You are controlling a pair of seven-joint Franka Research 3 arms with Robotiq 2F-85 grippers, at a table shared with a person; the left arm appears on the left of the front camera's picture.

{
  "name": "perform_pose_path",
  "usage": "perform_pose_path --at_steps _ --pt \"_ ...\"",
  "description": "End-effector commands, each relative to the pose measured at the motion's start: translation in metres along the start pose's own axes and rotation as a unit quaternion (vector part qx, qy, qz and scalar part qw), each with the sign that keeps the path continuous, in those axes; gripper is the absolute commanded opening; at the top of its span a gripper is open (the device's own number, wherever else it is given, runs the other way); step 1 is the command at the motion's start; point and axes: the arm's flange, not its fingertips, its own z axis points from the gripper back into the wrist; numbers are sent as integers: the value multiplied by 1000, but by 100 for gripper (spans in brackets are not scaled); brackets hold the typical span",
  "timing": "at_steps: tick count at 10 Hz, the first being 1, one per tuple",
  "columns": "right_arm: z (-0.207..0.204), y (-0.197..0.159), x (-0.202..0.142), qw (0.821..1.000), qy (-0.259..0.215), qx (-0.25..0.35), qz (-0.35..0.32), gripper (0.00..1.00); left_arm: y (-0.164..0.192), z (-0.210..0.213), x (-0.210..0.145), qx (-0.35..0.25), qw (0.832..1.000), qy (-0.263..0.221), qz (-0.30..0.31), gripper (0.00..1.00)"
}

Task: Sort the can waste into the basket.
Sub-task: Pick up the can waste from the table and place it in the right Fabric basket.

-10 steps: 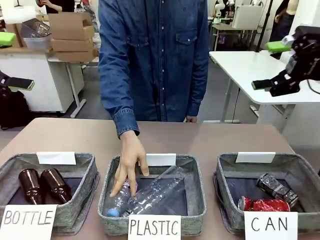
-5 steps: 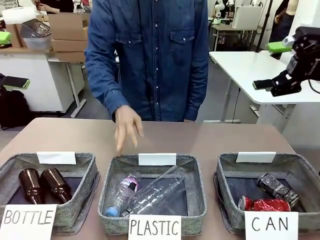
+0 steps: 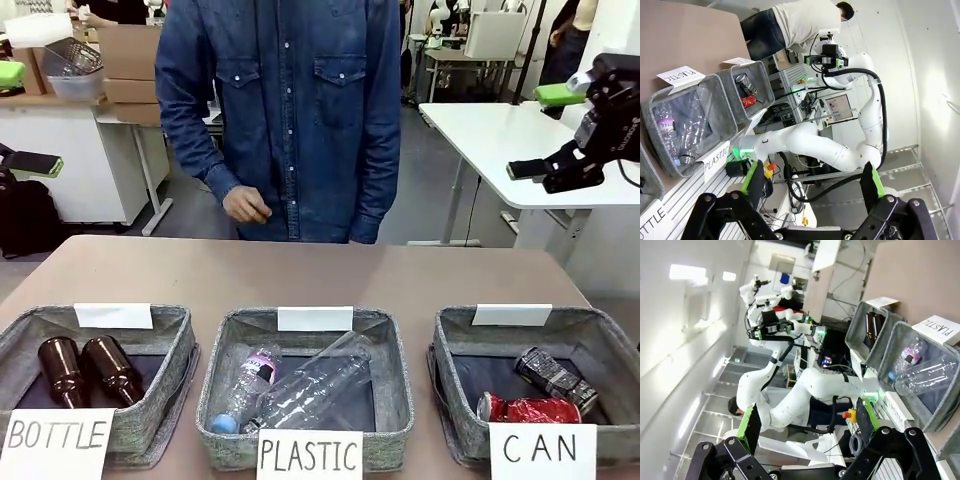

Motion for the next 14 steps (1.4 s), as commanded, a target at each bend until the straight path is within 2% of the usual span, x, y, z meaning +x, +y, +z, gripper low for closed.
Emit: perform_pose_path --at_steps 1,14 --pt "1 -2 -2 1000 8 -4 10 100 -4 -2 3 -9 1000 -1 1 100" --pt "1 -2 -2 1000 8 -4 10 100 -4 -2 3 -9 1000 -1 1 100"
